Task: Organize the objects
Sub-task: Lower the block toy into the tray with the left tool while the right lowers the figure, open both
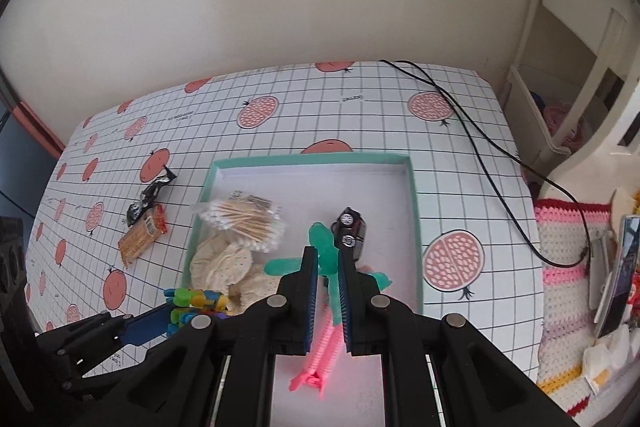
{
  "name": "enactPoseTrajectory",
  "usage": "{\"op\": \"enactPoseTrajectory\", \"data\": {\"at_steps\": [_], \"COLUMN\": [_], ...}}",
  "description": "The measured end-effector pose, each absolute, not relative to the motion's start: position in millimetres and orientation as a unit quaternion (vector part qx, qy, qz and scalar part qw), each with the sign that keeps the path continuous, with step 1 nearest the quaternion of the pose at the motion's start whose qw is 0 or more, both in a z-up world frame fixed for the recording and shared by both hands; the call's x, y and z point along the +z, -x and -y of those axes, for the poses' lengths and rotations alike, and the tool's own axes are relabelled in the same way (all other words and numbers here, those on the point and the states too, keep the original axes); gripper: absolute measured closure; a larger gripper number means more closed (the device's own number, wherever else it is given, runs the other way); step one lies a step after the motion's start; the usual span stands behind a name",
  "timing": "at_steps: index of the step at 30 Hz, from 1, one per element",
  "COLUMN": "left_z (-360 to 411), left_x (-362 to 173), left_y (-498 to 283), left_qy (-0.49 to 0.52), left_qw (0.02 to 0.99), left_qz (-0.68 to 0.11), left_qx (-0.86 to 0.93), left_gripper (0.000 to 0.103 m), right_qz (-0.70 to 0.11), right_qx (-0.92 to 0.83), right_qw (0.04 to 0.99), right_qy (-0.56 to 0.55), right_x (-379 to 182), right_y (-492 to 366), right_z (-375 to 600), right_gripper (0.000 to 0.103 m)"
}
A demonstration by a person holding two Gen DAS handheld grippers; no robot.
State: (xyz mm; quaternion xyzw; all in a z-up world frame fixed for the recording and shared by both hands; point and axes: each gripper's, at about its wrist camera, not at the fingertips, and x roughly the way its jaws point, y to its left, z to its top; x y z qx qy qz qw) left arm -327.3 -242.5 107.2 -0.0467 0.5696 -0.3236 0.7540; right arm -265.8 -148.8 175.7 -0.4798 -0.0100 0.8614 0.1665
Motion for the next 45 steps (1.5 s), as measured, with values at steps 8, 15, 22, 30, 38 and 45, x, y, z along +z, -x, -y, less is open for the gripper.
{"op": "enactPoseTrajectory", "data": {"at_steps": [8,15,22,30,38,45], "left_z": [265,270,269,269,268,267], "left_x": [89,71,54,45,44,55], "left_y": [338,339,337,336,335,336], "left_qy": [0.027,0.011,0.021,0.031,0.037,0.036], "left_qw": [0.743,0.736,0.727,0.724,0.723,0.734], "left_qz": [-0.588,-0.607,-0.624,-0.63,-0.632,-0.622], "left_qx": [-0.317,-0.3,-0.286,-0.28,-0.277,-0.271], "left_gripper": [0.064,0.064,0.064,0.064,0.064,0.056], "right_qz": [-0.013,-0.005,-0.003,-0.002,0.006,0.015], "right_qx": [0.856,0.845,0.829,0.822,0.819,0.825], "right_qw": [0.172,0.146,0.139,0.14,0.136,0.139], "right_qy": [0.487,0.514,0.542,0.552,0.557,0.548], "right_x": [170,144,118,112,112,123], "right_y": [261,274,282,283,285,283], "right_z": [130,142,145,144,148,153], "right_gripper": [0.092,0.092,0.091,0.091,0.091,0.083]}}
